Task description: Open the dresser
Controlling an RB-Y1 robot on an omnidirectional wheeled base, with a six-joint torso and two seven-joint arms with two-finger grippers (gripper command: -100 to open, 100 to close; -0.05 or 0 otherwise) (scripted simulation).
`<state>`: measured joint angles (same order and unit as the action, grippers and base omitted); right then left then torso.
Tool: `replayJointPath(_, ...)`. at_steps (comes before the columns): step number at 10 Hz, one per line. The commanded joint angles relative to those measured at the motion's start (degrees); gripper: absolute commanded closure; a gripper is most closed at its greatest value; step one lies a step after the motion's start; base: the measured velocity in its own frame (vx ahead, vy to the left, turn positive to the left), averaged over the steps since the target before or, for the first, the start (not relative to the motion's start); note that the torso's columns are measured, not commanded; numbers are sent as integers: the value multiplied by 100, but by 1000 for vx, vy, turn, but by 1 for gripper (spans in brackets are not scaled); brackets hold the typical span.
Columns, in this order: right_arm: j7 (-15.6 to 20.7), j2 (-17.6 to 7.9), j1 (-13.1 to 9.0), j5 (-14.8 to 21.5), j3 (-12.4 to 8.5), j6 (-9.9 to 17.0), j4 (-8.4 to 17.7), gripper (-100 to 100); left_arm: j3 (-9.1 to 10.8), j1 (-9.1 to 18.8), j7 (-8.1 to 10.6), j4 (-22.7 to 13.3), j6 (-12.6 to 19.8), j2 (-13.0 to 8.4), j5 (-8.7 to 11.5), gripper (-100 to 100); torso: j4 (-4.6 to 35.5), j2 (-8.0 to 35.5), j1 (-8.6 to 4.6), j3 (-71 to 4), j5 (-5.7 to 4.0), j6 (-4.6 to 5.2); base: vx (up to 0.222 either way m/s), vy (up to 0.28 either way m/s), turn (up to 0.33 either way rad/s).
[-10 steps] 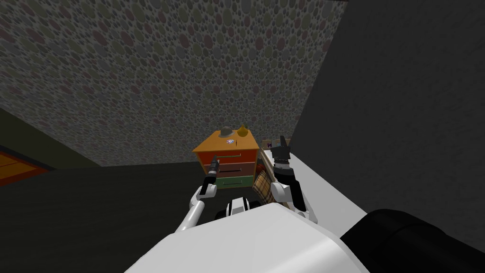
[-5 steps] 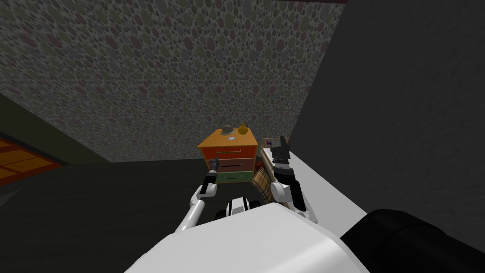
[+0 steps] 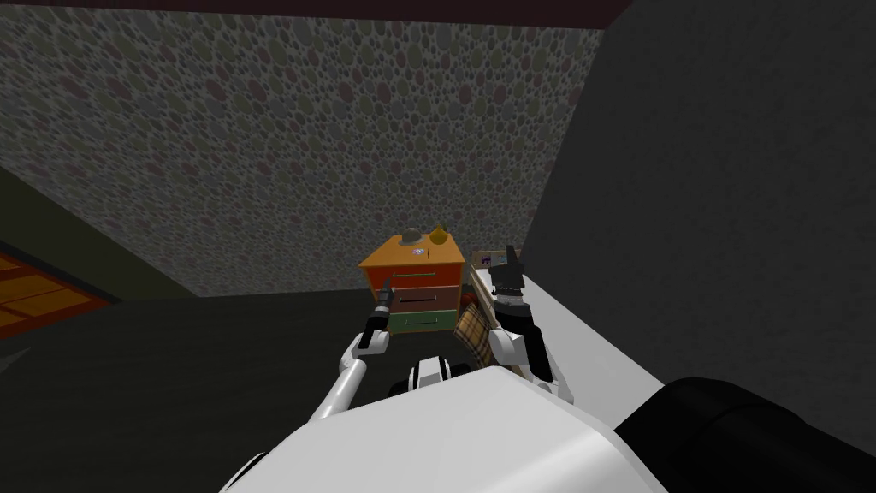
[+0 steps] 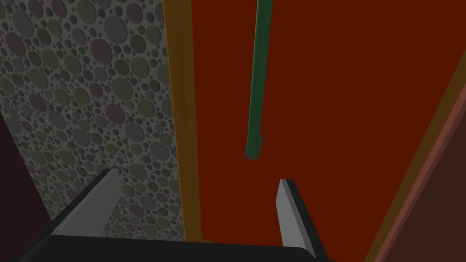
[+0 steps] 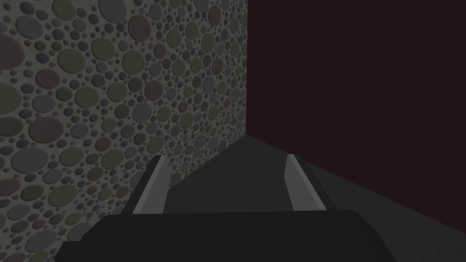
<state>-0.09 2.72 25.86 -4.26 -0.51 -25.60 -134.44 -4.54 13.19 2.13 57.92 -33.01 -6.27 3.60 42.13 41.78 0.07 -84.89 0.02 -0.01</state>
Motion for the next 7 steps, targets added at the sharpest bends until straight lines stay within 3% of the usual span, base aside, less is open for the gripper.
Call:
replayJointPath(1,0,0,0,0,0,0,0,0,18,53,23,-91,193,12,11,-100,9,30,-2,19,-1,0,209,31,-51)
replayJointPath(2,0,0,0,0,0,0,0,0,24,61,28,-144,240,170,12,-100,15,47,-7,31,-2,1,169,23,-24)
replayJointPath(3,0,0,-1,0,0,0,0,0,12,12,36,-23,241,76,11,-100,20,68,-12,43,-4,1,68,9,-2)
replayJointPath(4,0,1,-2,0,1,0,1,0,44,140,50,19,423,71,31,-100,27,94,-13,58,-5,0,73,-5,0)
replayJointPath(5,0,1,-2,0,1,1,1,0,26,59,41,39,347,81,20,-100,25,78,-14,51,-5,2,44,-4,-1)
replayJointPath(6,0,1,-3,0,1,1,1,0,29,67,41,50,375,80,21,100,20,70,-9,44,-3,0,6,-1,0)
replayJointPath(7,0,1,-3,0,1,1,1,0,9,71,52,79,407,75,20,100,19,64,-5,40,-2,1,-85,12,26)
